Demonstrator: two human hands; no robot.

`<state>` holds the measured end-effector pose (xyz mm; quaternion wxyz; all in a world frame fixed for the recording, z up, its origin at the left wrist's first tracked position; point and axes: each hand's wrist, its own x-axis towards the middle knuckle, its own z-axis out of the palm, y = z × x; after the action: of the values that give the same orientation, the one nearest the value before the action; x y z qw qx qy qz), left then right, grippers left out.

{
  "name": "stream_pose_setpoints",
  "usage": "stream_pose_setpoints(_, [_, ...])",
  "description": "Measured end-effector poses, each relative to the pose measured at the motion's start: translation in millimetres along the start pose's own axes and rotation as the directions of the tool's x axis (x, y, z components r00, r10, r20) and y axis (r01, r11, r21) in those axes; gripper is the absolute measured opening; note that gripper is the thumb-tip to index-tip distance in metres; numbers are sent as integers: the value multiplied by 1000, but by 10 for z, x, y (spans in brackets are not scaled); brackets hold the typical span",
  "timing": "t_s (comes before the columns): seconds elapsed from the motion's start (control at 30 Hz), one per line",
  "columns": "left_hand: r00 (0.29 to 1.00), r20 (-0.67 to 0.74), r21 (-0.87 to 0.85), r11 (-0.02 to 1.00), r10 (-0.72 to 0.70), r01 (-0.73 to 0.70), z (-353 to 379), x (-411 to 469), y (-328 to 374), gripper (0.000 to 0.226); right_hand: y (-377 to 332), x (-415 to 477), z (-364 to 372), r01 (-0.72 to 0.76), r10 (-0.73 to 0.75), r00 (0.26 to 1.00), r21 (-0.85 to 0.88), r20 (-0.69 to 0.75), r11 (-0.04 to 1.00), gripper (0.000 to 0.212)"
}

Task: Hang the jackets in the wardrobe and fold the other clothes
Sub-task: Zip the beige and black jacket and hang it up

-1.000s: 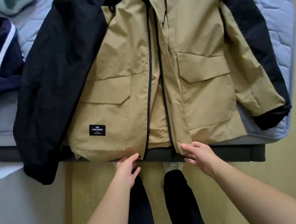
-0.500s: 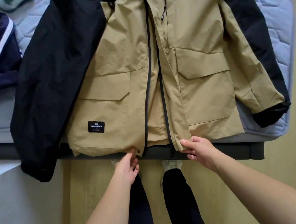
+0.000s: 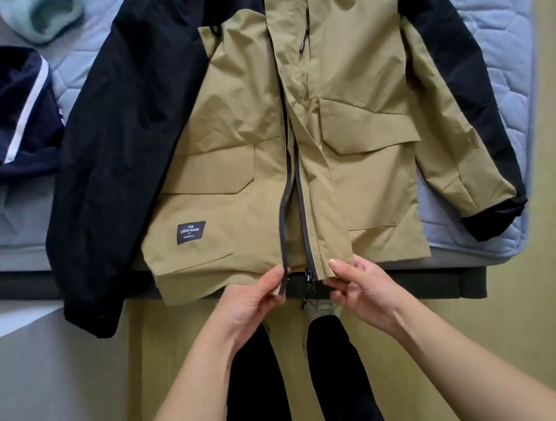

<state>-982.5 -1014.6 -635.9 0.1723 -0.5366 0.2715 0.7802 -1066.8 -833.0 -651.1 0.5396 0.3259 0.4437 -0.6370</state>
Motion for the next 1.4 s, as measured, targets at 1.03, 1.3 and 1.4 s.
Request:
stream_pose_setpoints(1.03, [791,-65,281,772,608,-570,698,-648,422,28,-276,-502,649,259,-287,944,171,165,951,57])
stream_pose_setpoints(1.3, [746,-63,273,730,663,-626,734,-620,395,22,-264,-535,687,302,-334,935,222,123,927,34])
stream_pose_setpoints(1.4, [738,-16,306,706,675,-639,723,-618,370,18,-262,-518,708,341,-372,927,303,52,890,25])
